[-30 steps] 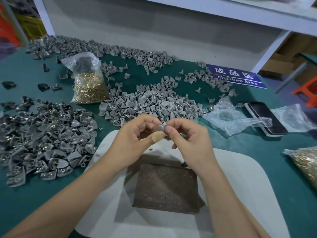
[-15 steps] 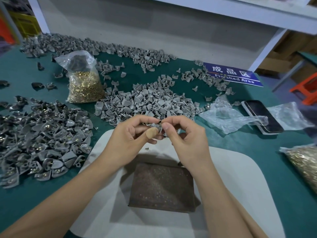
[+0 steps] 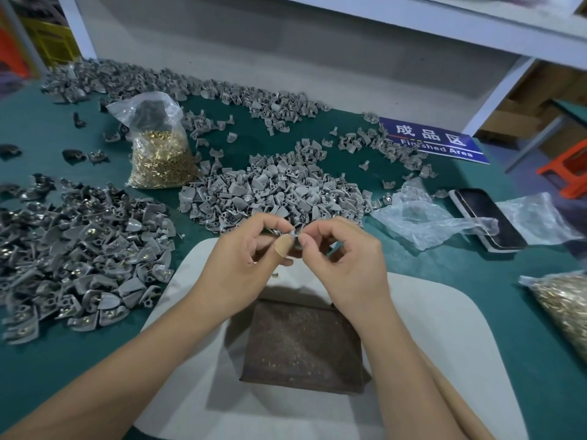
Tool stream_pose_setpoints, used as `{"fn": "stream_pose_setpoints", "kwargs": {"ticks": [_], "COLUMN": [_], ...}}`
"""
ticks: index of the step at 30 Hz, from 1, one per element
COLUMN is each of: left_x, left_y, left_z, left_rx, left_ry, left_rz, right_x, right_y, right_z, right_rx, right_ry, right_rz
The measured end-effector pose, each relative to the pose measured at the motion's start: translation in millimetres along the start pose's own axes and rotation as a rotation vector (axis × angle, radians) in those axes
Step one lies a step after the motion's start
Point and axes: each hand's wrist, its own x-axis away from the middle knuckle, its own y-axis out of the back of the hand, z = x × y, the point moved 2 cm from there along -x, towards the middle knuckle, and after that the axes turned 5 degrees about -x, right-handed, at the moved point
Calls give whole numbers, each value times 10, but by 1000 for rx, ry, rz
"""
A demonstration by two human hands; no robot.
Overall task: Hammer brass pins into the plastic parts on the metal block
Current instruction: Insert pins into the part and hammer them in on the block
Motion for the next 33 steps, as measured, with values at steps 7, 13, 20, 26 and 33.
{"fn": "stream_pose_setpoints", "kwargs": {"ticks": [7,13,20,26,33], "left_x": [25,12,12,21,36], "left_y": [-15,-20,-34,-31,0], "left_z": [17,21,27,47,40], "left_rx": [26,46,67,-21,-150], "left_ry": [-3,-7,-15,-57,-121], "left_rz": [-13,-17,-21,-64,-57], "right_x": [13,0,-9,-19,-21], "right_y": [-8,-4,-4,-34,-40], "right_z": [-17,-10,-11,-36,-37], "right_rx": [-75,-149,-176,-201,-71], "right_ry": [-46,-97,-141,-181,-140], "right_rz": [58,81,88,134,141]}}
